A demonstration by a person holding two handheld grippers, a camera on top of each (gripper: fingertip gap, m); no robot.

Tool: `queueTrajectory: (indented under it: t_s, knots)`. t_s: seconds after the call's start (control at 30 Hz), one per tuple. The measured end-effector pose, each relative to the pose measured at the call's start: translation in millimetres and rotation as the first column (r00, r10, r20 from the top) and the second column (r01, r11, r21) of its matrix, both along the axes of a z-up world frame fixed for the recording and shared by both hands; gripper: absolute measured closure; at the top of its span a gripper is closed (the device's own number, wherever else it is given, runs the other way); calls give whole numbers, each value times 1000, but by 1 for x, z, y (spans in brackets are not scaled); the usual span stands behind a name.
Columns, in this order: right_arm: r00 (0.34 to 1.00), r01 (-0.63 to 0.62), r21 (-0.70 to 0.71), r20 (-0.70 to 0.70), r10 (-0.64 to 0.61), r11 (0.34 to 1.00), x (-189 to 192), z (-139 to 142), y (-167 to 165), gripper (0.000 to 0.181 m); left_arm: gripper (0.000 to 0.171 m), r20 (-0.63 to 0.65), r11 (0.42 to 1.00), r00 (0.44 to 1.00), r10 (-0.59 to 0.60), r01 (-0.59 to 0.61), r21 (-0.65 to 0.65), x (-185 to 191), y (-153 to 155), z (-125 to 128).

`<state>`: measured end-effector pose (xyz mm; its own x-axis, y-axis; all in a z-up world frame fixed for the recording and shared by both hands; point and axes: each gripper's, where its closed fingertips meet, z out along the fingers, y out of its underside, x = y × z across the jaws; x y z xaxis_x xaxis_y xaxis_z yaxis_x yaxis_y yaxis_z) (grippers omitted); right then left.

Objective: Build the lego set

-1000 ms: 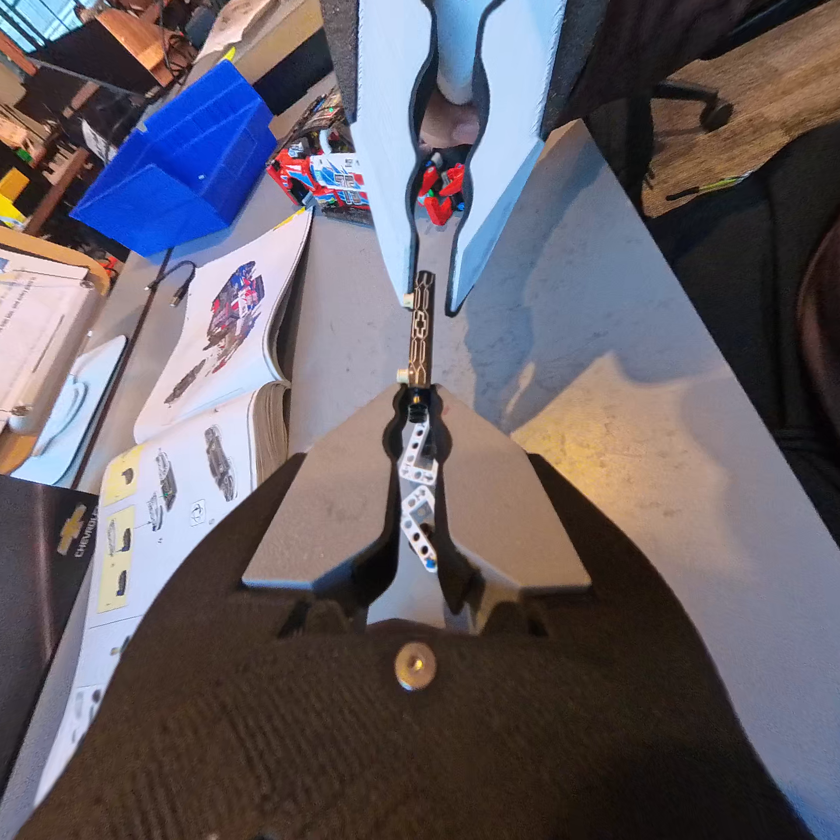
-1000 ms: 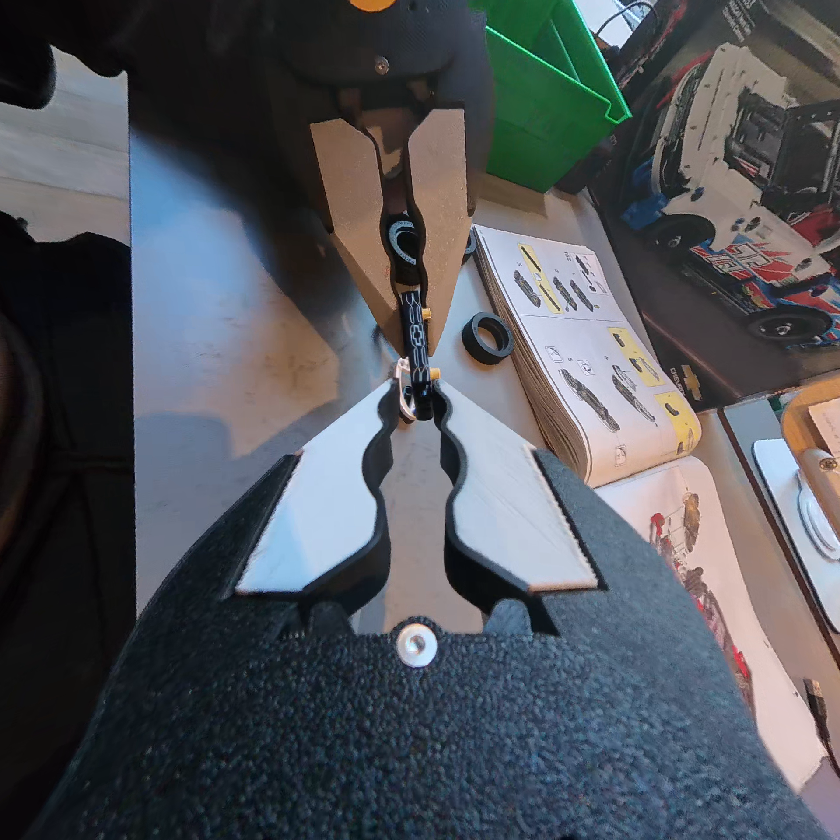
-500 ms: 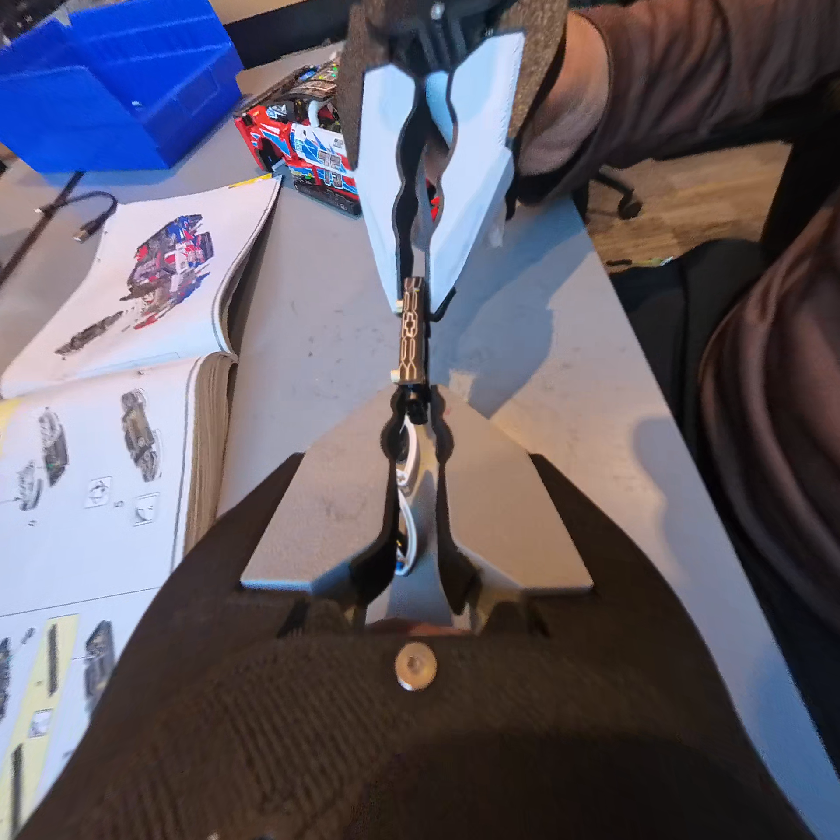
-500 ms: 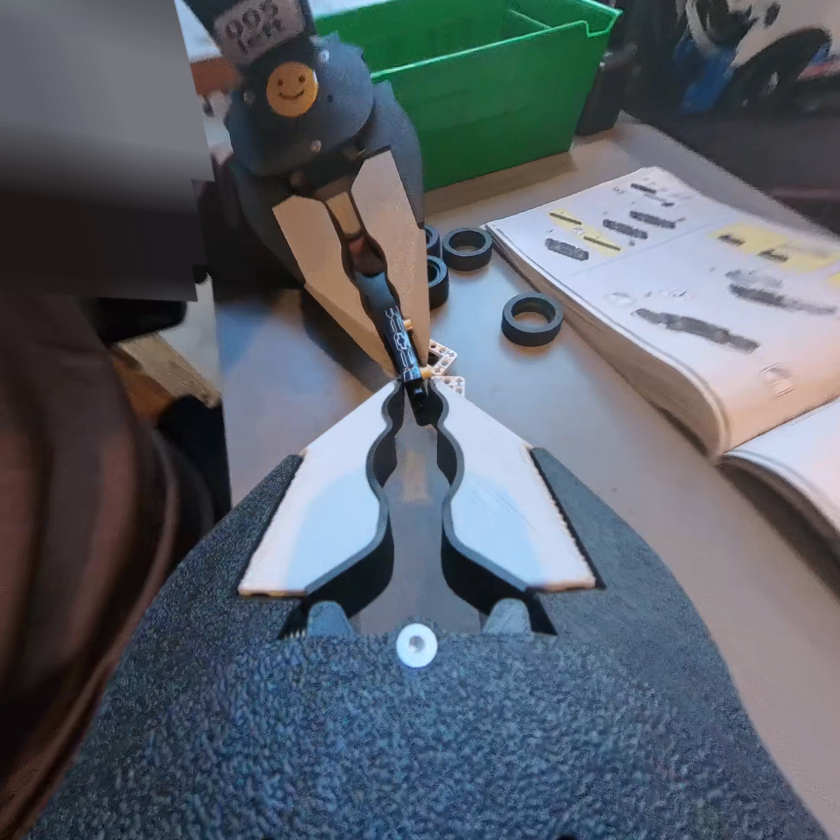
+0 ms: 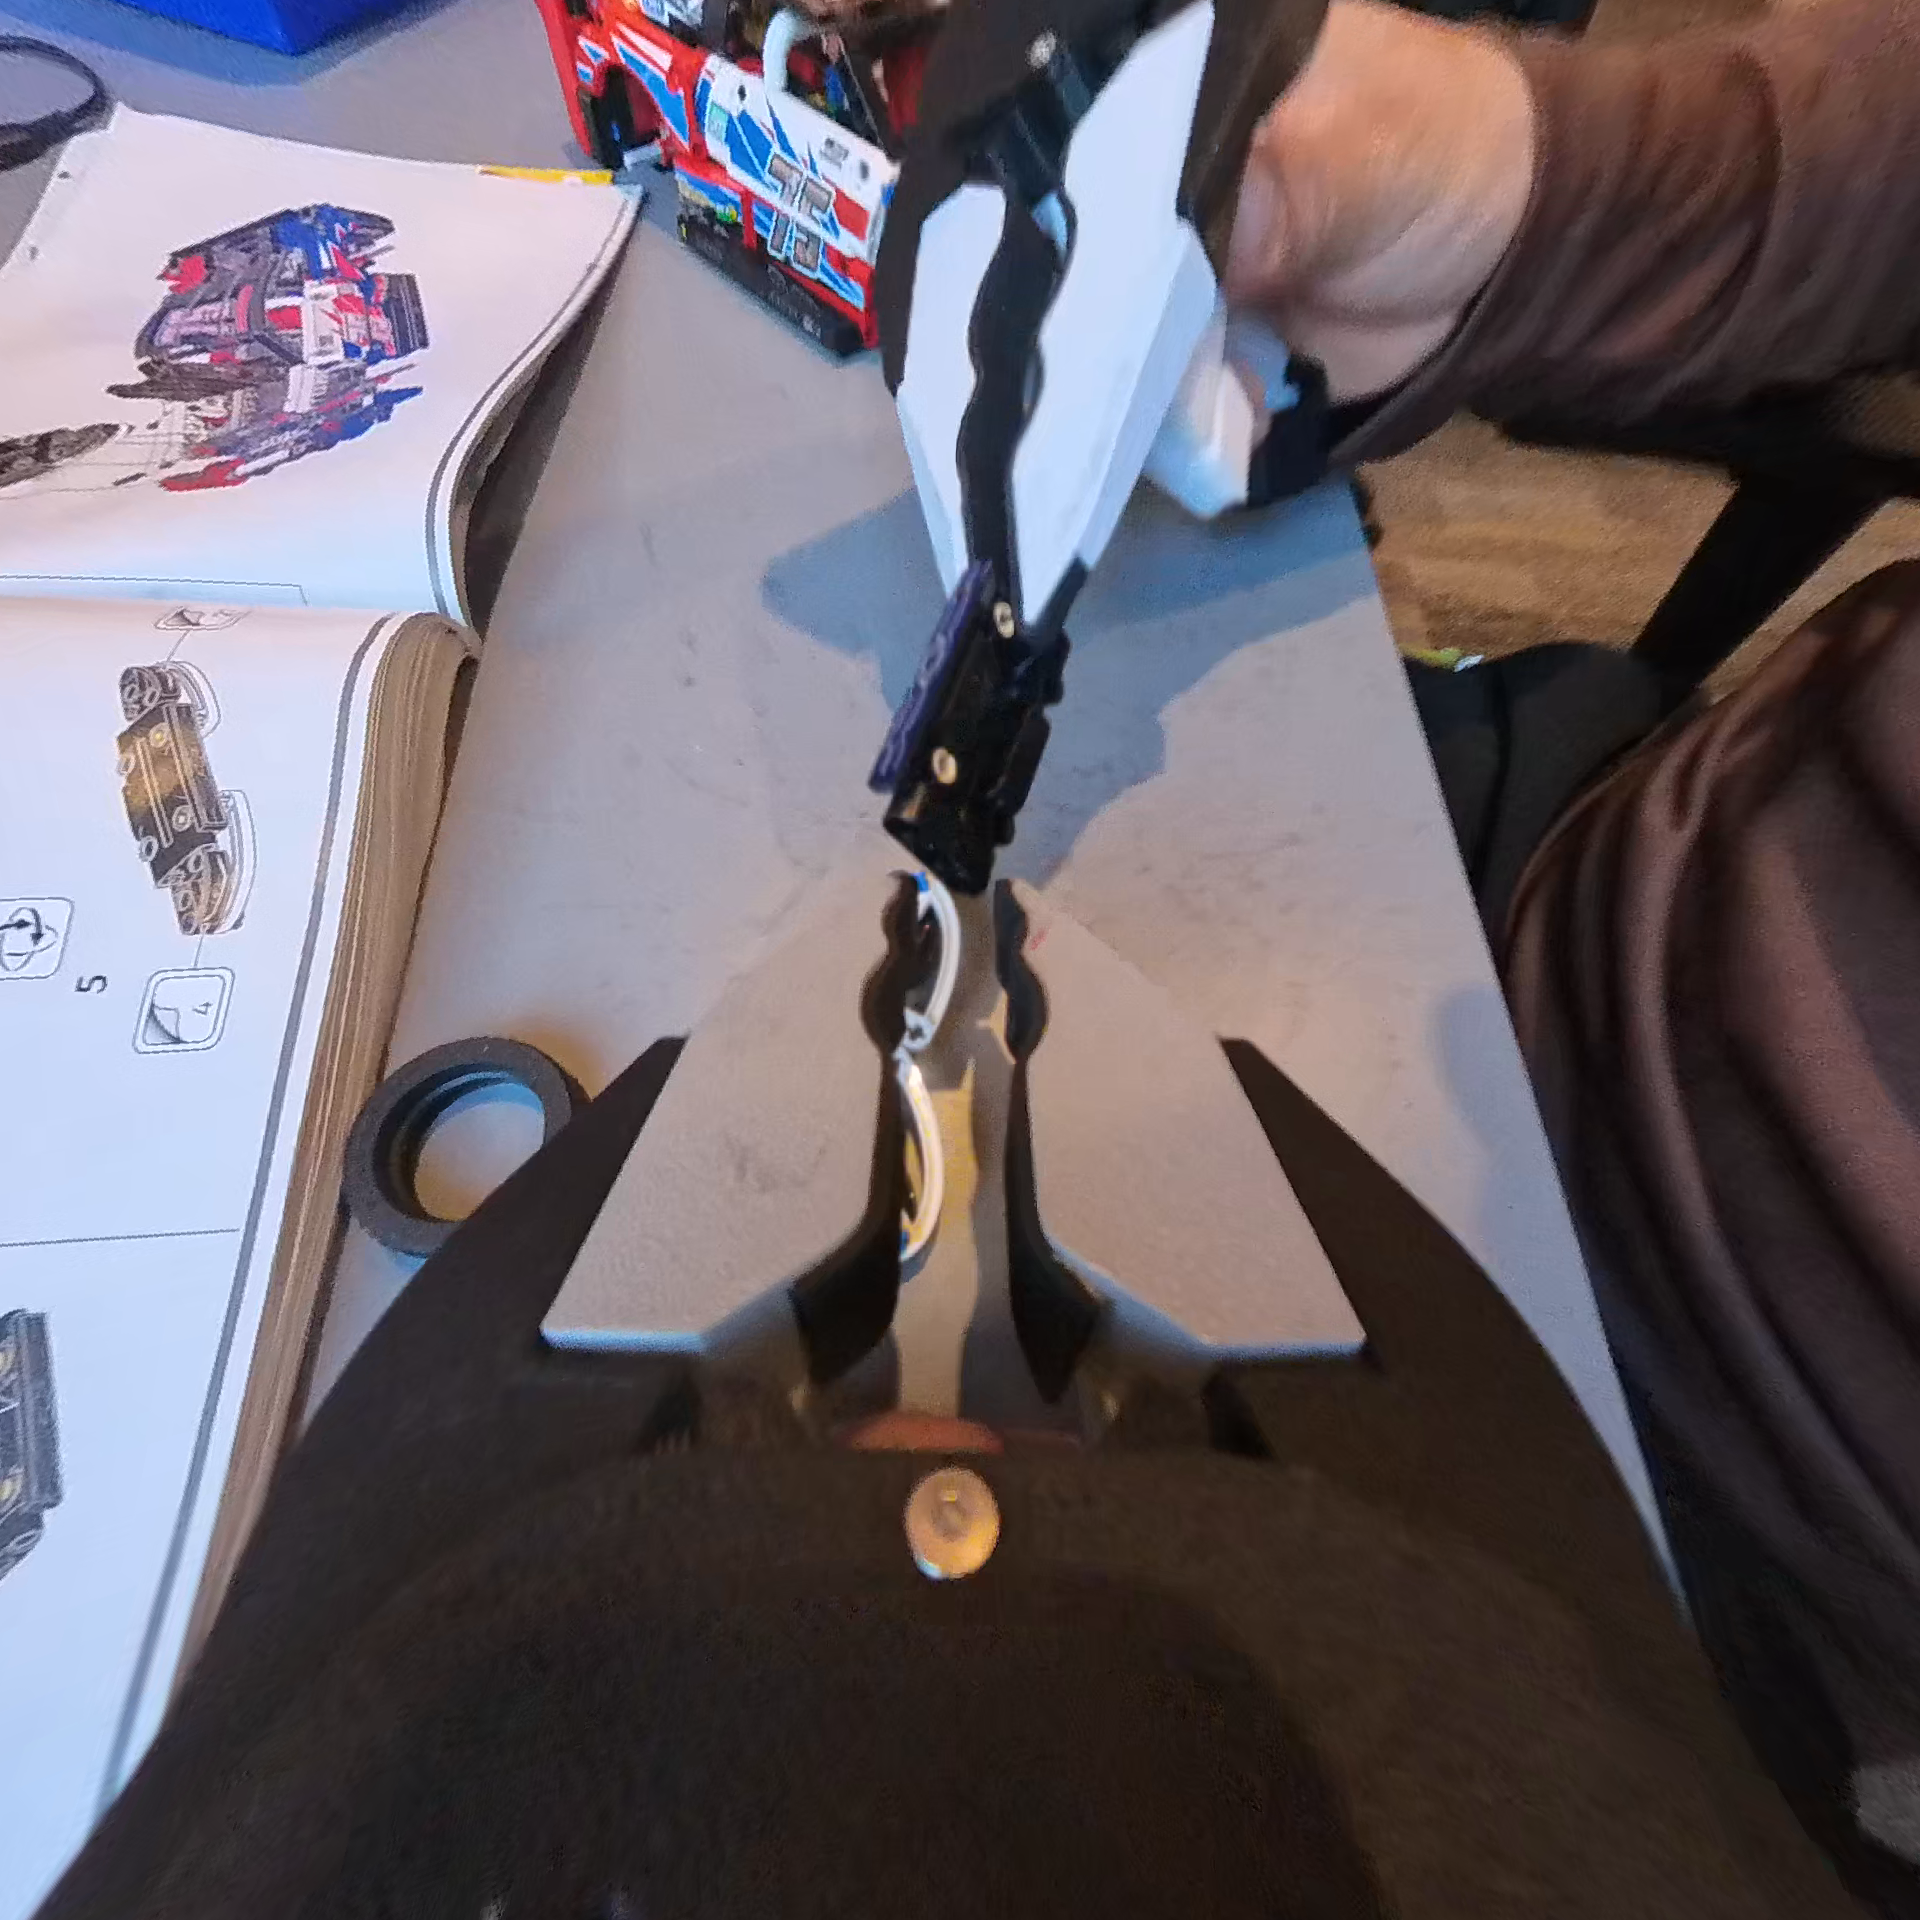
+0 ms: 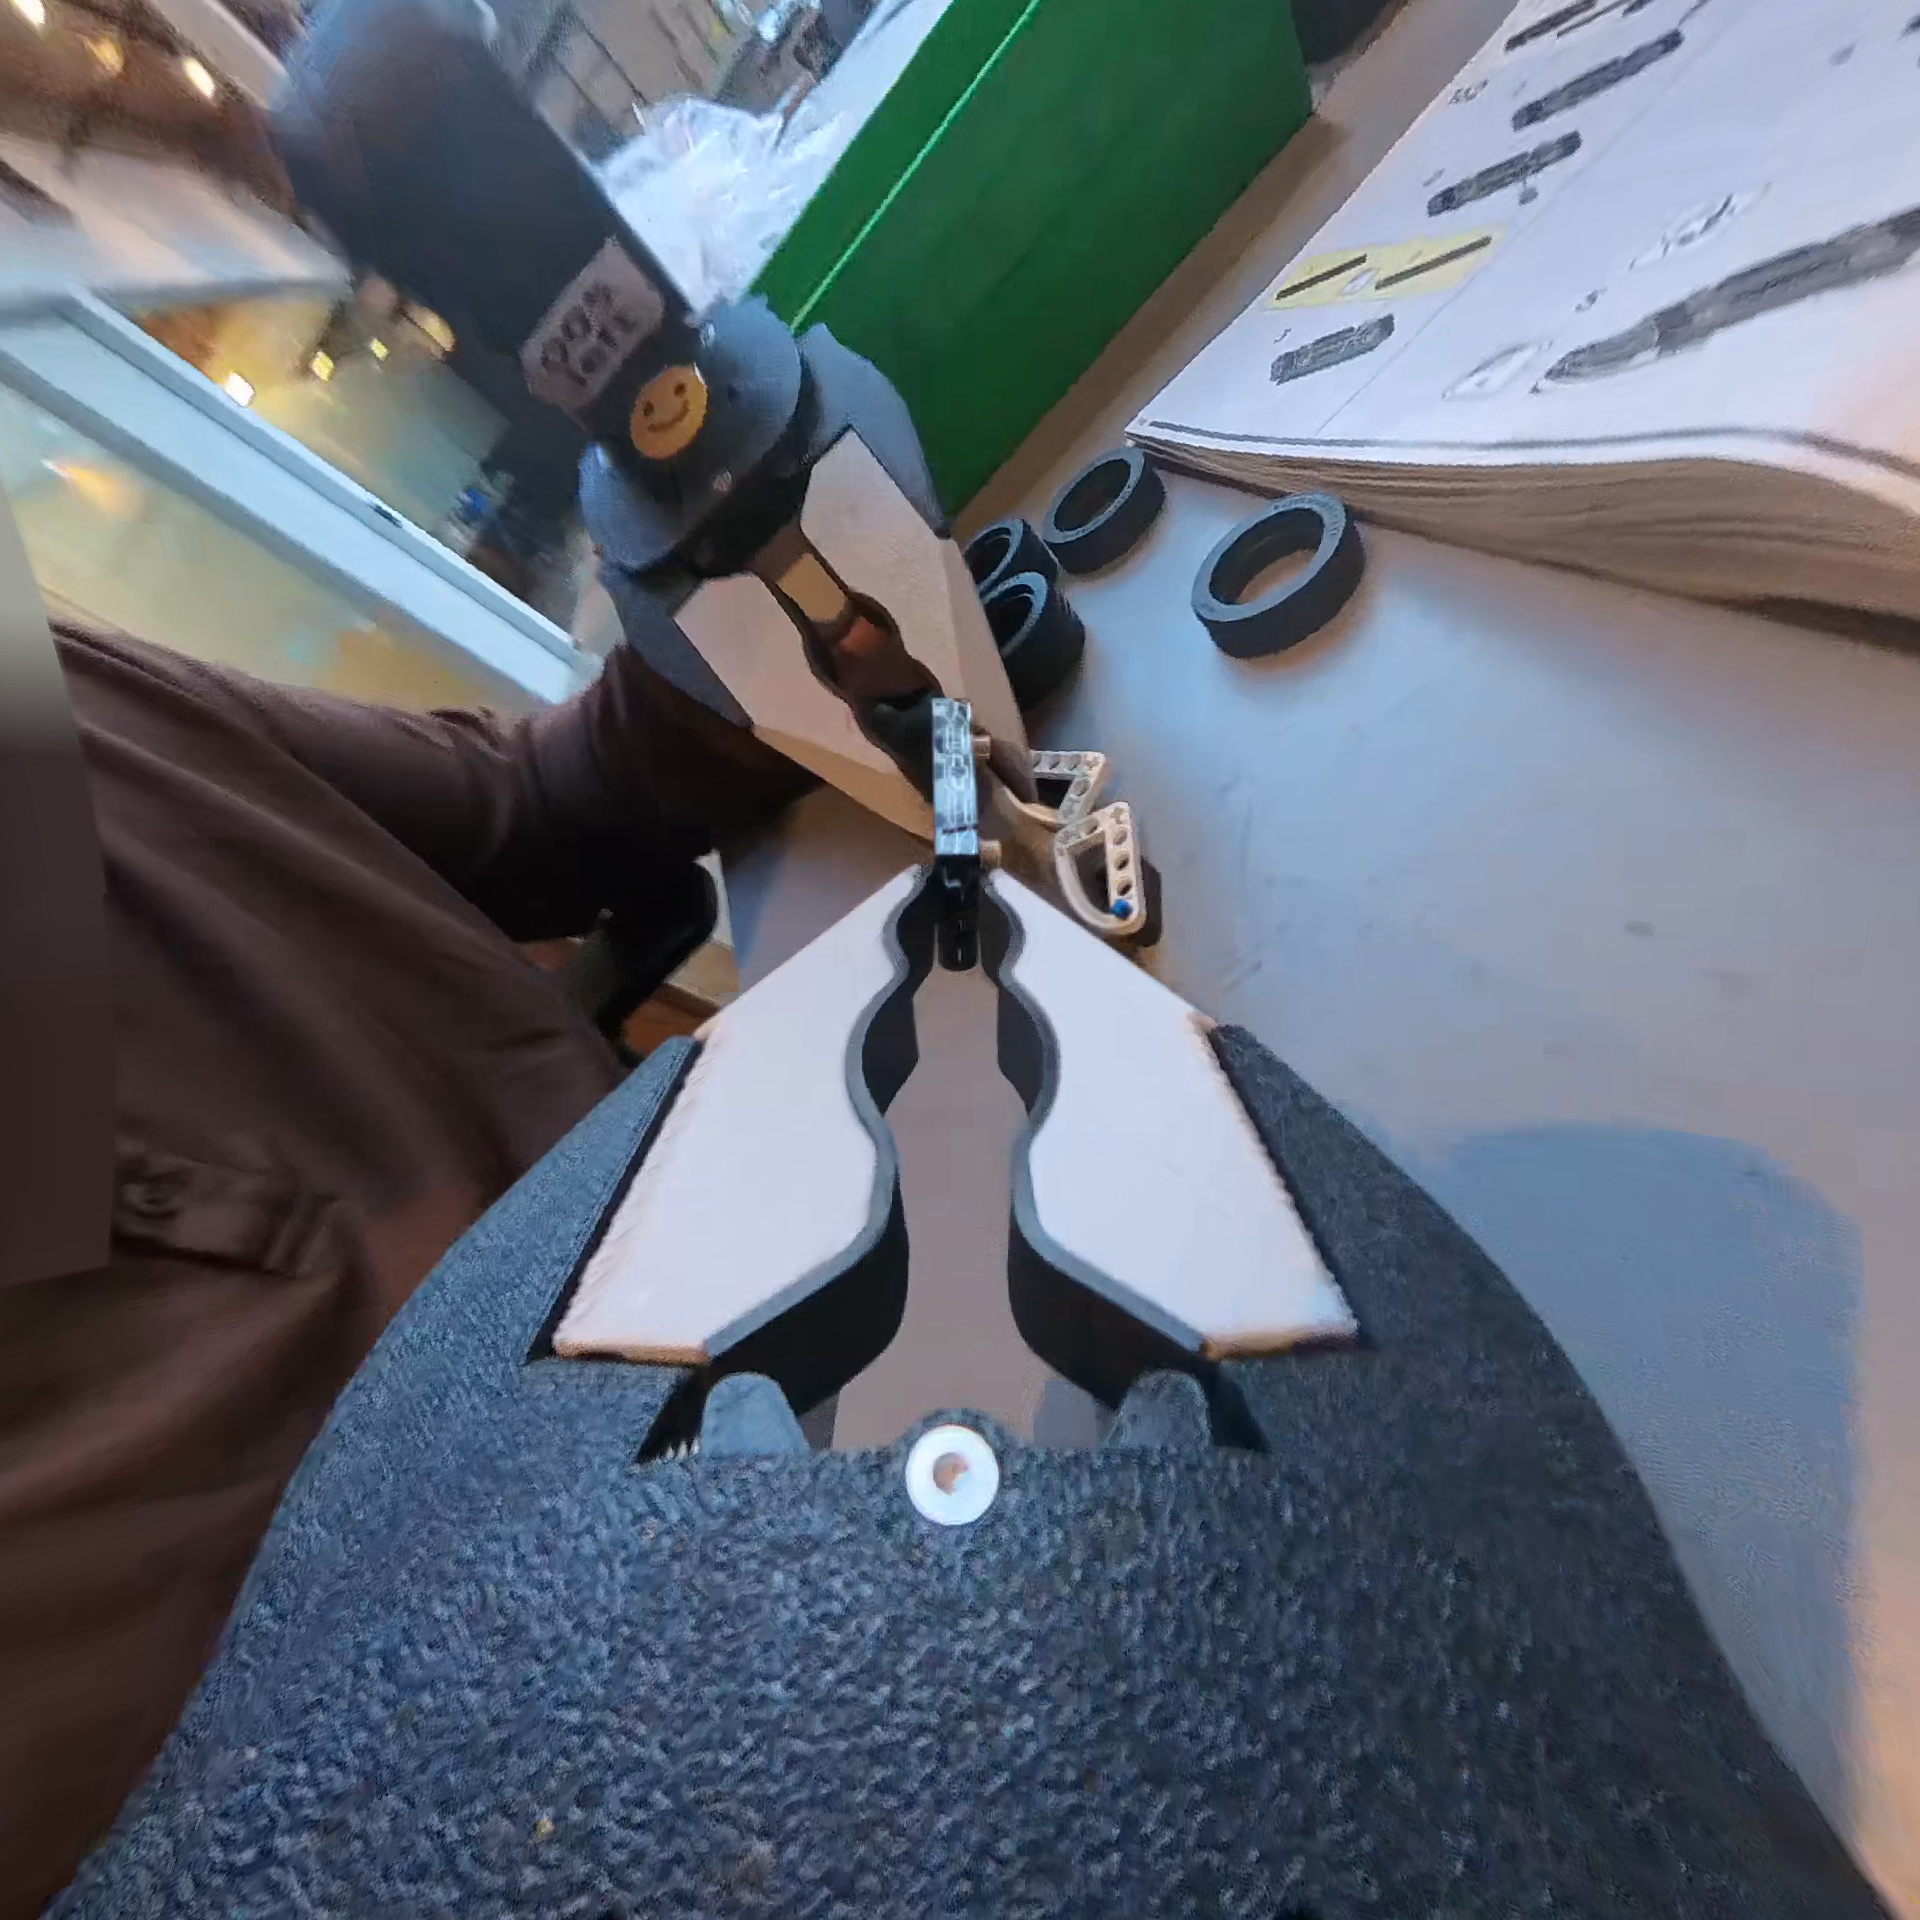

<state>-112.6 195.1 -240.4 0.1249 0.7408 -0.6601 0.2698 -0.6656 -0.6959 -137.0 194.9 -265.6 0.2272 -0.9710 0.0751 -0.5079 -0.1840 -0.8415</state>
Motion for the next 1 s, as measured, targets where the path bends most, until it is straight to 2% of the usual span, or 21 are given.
queueTrajectory:
  t_s: [0.17, 0.33, 0.43, 0.53, 0.63, 0.8, 0.87, 1.0]
  knots:
    - [1000, -6, -99, 6, 6, 995, 7, -3, -1, 175, 161, -69, 994, 998, -14, 22, 110, 3, -2, -6]
    - [999, -17, -165, -42, 10, 986, 8, 0, -5, 175, 138, -96, 983, 995, 35, -16, 185, 1, 8, -8]
    - [999, -16, -162, -39, 10, 987, 6, -3, -6, 175, 134, -90, 976, 996, 28, -8, 216, 3, 7, -5]
    - [999, 14, -127, -36, -19, 992, 3, -5, -5, 175, 132, -107, 972, 994, 37, -11, 234, 2, 8, -6]
    - [993, 49, -64, -107, -55, 997, -1, 3, -3, 175, 132, -111, 971, 993, 30, -2, 241, 3, 6, -6]
    - [980, 140, 107, -161, -121, 984, -5, 10, 1, 175, 145, -132, 973, 991, 38, -7, 231, 1, 6, -9]
    - [975, 156, 180, -186, -122, 971, -6, 17, -2, 175, 148, -128, 978, 991, 47, -19, 210, 0, 7, -10]
    - [987, 118, 332, -145, -73, 936, -14, 17, -13, 175, 148, -91, 985, 994, 55, -39, 169, 1, 8, -7]
